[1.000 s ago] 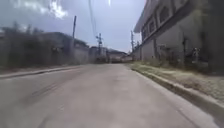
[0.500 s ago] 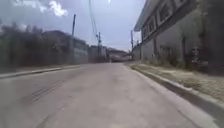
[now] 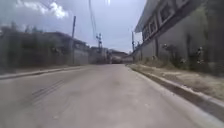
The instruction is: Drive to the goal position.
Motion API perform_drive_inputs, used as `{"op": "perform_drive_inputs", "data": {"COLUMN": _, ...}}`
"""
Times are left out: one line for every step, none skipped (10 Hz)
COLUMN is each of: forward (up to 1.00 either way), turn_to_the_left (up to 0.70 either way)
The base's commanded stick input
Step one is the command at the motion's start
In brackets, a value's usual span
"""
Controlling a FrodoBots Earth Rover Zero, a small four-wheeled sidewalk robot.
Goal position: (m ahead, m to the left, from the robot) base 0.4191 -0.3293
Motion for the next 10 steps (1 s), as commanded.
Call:
{"op": "perform_drive_inputs", "data": {"forward": 0.70, "turn_to_the_left": -0.35}}
{"op": "perform_drive_inputs", "data": {"forward": 0.70, "turn_to_the_left": -0.35}}
{"op": "perform_drive_inputs", "data": {"forward": 0.70, "turn_to_the_left": -0.27}}
{"op": "perform_drive_inputs", "data": {"forward": 0.70, "turn_to_the_left": 0.00}}
{"op": "perform_drive_inputs", "data": {"forward": 0.70, "turn_to_the_left": 0.00}}
{"op": "perform_drive_inputs", "data": {"forward": 0.70, "turn_to_the_left": 0.00}}
{"op": "perform_drive_inputs", "data": {"forward": 0.70, "turn_to_the_left": 0.00}}
{"op": "perform_drive_inputs", "data": {"forward": 0.70, "turn_to_the_left": 0.00}}
{"op": "perform_drive_inputs", "data": {"forward": 0.70, "turn_to_the_left": 0.00}}
{"op": "perform_drive_inputs", "data": {"forward": 0.70, "turn_to_the_left": 0.00}}
